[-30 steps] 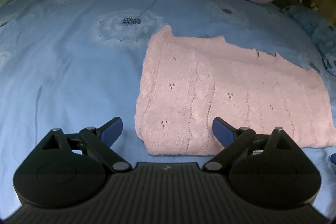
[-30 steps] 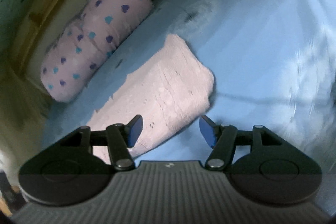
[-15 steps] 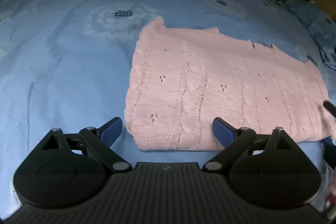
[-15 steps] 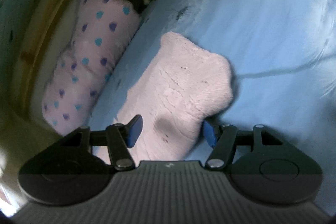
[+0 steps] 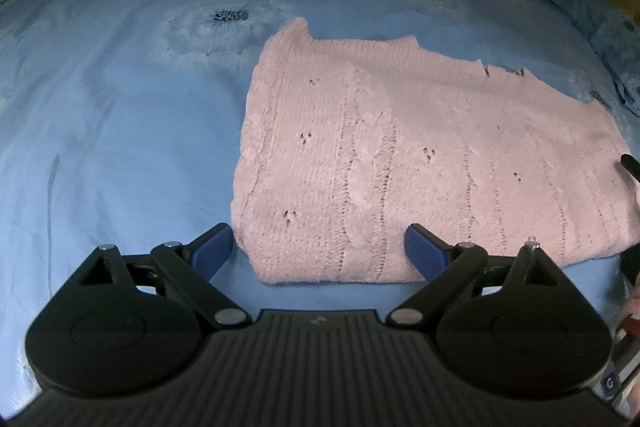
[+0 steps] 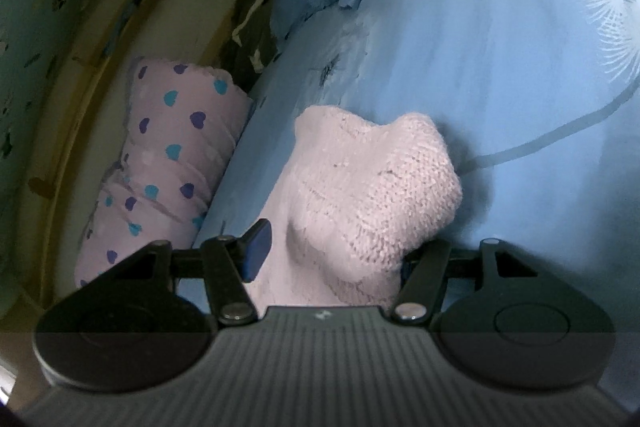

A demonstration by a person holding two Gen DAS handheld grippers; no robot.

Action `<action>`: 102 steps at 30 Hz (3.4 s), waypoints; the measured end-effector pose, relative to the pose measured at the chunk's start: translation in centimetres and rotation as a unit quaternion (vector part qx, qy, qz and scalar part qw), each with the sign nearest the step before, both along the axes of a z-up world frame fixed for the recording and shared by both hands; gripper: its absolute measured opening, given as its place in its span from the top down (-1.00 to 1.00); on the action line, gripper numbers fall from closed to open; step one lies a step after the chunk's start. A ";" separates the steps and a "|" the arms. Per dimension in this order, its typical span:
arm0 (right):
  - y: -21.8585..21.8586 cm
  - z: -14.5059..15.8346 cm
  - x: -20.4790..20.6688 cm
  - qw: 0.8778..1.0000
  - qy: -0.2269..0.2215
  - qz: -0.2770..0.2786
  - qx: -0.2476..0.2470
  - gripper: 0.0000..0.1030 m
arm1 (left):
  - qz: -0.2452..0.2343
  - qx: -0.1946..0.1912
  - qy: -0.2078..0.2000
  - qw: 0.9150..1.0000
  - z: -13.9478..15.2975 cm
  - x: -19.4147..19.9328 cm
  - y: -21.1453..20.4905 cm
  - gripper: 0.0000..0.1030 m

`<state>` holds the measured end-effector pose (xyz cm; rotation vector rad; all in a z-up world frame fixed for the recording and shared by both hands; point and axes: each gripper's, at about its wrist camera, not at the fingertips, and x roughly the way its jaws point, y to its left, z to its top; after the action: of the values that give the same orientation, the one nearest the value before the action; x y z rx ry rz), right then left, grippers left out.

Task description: Fold small clothes

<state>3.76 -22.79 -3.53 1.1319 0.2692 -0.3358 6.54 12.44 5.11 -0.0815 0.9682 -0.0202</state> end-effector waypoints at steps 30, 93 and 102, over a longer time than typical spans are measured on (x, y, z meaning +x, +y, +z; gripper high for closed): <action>-0.8 2.3 1.2 0.995 0.024 0.071 -0.070 0.33 | 0.012 -0.010 0.005 1.000 0.0 0.3 0.8 -0.85; 21.4 10.1 0.4 0.795 -0.118 0.499 -0.326 -0.11 | 0.154 -0.118 -0.103 0.976 4.5 -2.7 12.3 -0.85; 17.4 8.6 -0.8 0.822 -0.063 0.436 -0.362 -0.11 | 0.073 -0.112 -0.141 0.981 5.3 -1.9 6.3 -0.83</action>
<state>3.01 -5.43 5.07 0.1926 0.4626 0.4421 4.64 18.76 10.38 -0.3482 0.6706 -0.0049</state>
